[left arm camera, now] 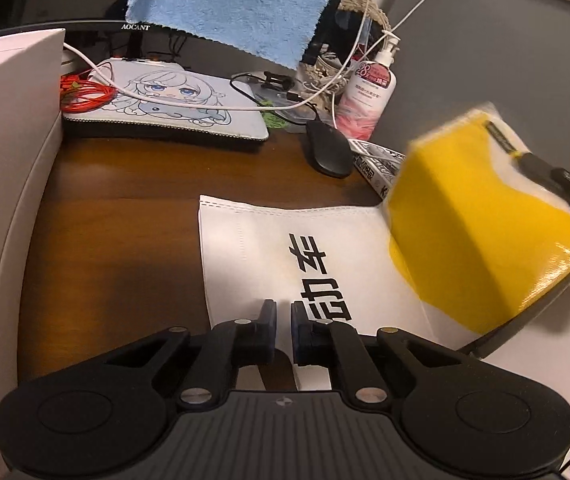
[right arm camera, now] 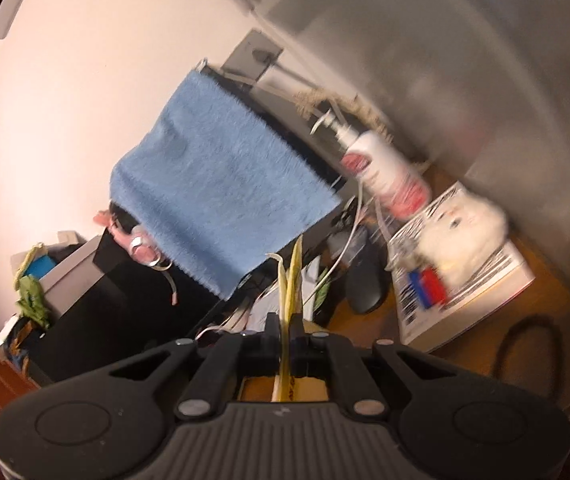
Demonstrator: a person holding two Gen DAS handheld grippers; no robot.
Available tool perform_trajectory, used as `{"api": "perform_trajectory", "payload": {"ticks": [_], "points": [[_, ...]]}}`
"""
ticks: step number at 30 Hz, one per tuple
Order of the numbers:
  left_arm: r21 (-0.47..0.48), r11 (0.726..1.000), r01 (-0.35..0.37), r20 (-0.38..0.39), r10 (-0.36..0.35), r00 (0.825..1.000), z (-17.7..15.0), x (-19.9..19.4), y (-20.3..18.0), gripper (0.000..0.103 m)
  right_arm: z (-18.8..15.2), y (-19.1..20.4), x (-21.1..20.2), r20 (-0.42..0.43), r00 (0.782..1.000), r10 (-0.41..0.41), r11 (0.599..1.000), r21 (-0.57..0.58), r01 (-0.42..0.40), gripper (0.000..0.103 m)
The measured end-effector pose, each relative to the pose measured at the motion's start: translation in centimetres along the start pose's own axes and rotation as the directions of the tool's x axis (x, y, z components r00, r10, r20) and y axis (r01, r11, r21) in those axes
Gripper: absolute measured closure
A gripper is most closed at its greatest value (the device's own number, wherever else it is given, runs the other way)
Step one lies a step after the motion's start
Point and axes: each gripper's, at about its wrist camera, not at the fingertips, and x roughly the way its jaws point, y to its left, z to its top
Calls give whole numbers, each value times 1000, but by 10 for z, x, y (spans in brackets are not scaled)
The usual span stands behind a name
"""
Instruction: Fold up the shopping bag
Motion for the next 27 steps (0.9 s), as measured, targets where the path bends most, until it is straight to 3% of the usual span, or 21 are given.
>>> {"api": "perform_trajectory", "payload": {"ticks": [6, 10, 14, 17, 21, 23, 26, 27], "points": [[-1, 1000, 11, 10, -11, 1000, -4, 0, -2, 95, -29, 3, 48, -102, 993, 54, 998, 48, -50, 93], [-1, 1000, 18, 12, -18, 1000, -6, -1, -2, 95, -51, 5, 73, -150, 988, 26, 1000, 19, -24, 92], [8, 1000, 18, 15, -18, 1000, -6, -1, -3, 95, -64, 10, 76, -115, 992, 43, 999, -13, -44, 86], [-4, 1000, 23, 15, -23, 1000, -6, -1, -2, 95, -66, 6, 77, -128, 985, 111, 993, 59, -105, 80], [-18, 999, 32, 15, -32, 999, -6, 0, 1, 95, -69, -1, 80, -144, 969, 201, 971, 159, -178, 63], [-21, 999, 36, 13, -35, 999, -5, 0, 2, 95, -71, -4, 82, -156, 962, 225, 962, 191, -194, 63], [-22, 999, 36, 15, -36, 999, -5, 0, 2, 95, -75, -9, 84, -180, 964, 198, 968, 191, -163, 64], [-18, 999, 34, 17, -33, 999, -6, 0, 1, 95, -76, -10, 85, -189, 966, 178, 974, 177, -144, 71]]}}
